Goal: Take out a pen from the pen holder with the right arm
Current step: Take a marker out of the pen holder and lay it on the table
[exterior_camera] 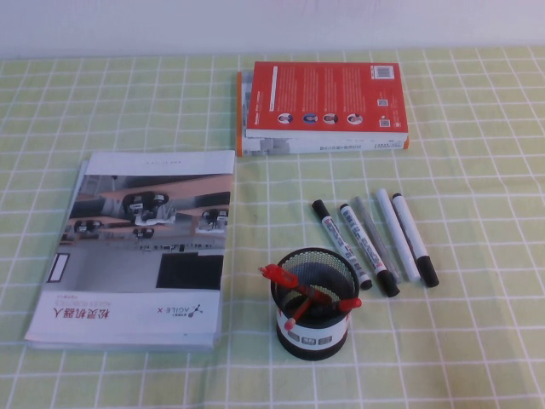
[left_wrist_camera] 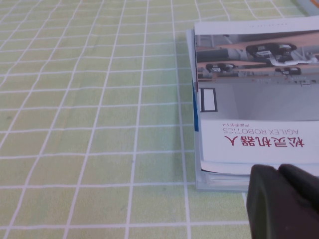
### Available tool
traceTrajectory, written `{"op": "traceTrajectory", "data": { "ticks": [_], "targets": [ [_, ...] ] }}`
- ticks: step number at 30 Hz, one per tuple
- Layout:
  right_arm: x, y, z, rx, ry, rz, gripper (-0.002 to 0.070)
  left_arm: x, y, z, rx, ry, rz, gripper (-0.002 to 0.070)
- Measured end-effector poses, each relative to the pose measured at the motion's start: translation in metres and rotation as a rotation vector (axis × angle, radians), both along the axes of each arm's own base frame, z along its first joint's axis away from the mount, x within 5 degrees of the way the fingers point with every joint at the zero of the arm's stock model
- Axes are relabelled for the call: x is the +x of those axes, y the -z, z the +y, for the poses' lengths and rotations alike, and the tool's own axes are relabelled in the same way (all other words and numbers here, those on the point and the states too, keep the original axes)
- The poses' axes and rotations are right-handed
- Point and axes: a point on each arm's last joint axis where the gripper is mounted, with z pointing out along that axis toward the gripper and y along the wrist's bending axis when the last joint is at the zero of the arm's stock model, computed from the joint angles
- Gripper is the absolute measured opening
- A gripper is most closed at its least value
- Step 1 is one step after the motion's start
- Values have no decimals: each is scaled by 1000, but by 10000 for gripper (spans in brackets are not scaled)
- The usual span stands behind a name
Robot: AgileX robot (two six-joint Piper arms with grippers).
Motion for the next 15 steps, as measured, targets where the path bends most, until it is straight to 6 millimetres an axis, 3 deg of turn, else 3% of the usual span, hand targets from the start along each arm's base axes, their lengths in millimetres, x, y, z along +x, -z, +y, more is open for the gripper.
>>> {"op": "traceTrajectory", "data": {
  "ticks": [15],
  "targets": [
    [35,-15,6,-195,-113,190,-13,0,0,0,0,0,0,-5]
  ]
}}
